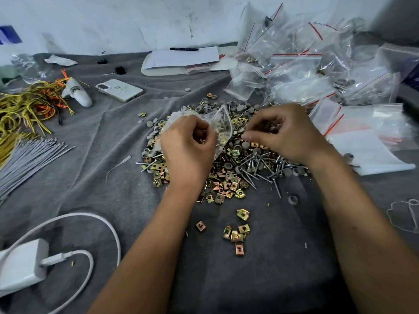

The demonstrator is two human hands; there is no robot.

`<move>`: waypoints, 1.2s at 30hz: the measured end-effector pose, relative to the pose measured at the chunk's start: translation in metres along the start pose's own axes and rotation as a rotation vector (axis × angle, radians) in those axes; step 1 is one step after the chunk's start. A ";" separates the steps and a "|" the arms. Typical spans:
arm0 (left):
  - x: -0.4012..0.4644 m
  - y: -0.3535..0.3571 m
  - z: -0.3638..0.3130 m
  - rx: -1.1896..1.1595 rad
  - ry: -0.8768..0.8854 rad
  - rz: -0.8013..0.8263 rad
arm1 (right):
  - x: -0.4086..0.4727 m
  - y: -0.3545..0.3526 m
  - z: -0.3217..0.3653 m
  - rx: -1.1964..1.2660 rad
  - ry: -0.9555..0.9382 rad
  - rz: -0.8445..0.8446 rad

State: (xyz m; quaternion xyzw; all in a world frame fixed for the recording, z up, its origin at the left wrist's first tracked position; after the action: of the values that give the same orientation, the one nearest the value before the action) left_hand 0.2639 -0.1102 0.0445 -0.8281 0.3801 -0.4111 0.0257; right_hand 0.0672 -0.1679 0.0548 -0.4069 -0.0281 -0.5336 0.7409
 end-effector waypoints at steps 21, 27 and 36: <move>-0.002 0.011 -0.005 -0.034 0.023 0.116 | 0.000 0.009 0.001 0.204 -0.035 -0.094; -0.003 0.011 -0.005 -0.085 0.005 0.134 | 0.000 0.018 0.012 -0.003 -0.098 -0.232; -0.001 0.009 0.006 -0.087 -0.096 0.098 | -0.001 0.012 0.011 -0.064 -0.076 -0.241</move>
State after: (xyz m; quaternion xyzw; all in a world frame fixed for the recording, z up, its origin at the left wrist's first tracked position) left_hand 0.2625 -0.1174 0.0369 -0.8276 0.4359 -0.3525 0.0278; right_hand 0.0806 -0.1595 0.0547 -0.4439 -0.0879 -0.6037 0.6564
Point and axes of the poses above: each hand's wrist, its own x-axis towards the middle knuckle, its own y-axis out of the palm, z = x × y, the point moved 7 cm from there along x, towards the middle knuckle, and after that the axes turned 6 degrees about -y, right-handed, at the moved point
